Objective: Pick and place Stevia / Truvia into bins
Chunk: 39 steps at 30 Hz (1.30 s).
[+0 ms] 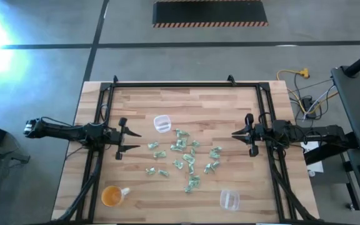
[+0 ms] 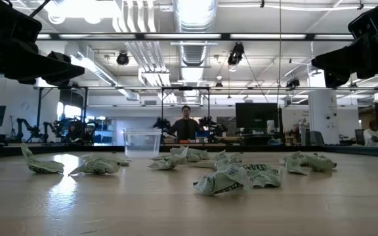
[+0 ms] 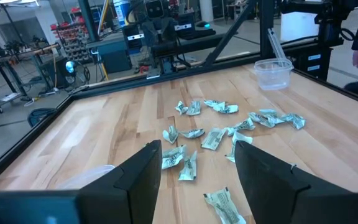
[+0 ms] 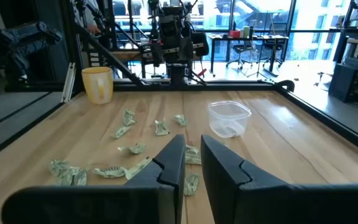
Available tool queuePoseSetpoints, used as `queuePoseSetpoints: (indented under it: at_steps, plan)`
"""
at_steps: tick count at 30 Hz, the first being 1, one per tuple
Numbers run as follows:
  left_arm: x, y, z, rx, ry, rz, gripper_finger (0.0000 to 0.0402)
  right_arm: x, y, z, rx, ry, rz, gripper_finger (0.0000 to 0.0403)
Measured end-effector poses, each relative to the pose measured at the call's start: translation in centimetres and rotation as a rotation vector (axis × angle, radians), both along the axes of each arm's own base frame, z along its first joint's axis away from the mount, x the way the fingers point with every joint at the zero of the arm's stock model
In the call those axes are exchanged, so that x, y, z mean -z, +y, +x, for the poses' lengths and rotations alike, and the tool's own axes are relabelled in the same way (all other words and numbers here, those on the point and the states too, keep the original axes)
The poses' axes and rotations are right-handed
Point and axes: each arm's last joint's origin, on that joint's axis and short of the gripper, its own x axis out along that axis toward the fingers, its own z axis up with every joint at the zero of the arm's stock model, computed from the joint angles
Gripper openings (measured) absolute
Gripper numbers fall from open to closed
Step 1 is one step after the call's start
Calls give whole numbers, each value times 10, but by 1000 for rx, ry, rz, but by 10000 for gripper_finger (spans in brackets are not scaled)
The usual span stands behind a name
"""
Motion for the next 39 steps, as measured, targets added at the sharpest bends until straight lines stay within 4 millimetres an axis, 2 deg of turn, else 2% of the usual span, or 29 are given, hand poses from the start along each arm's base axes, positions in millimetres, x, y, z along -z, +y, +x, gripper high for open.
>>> queuePoseSetpoints:
  at_steps: [20,27,34,39]
  plan:
    - [-1,0,0,0,-11,-2,187,0,0,0,0,0,0,43]
    - [-11,0,1,0,-109,-15,187,-2,0,0,2,-16,46,43]
    - [-22,-1,1,26,-231,-32,187,-10,0,0,-3,-105,222,43]
    - [-30,0,0,7,-305,-37,187,-11,0,0,-3,-109,215,43]
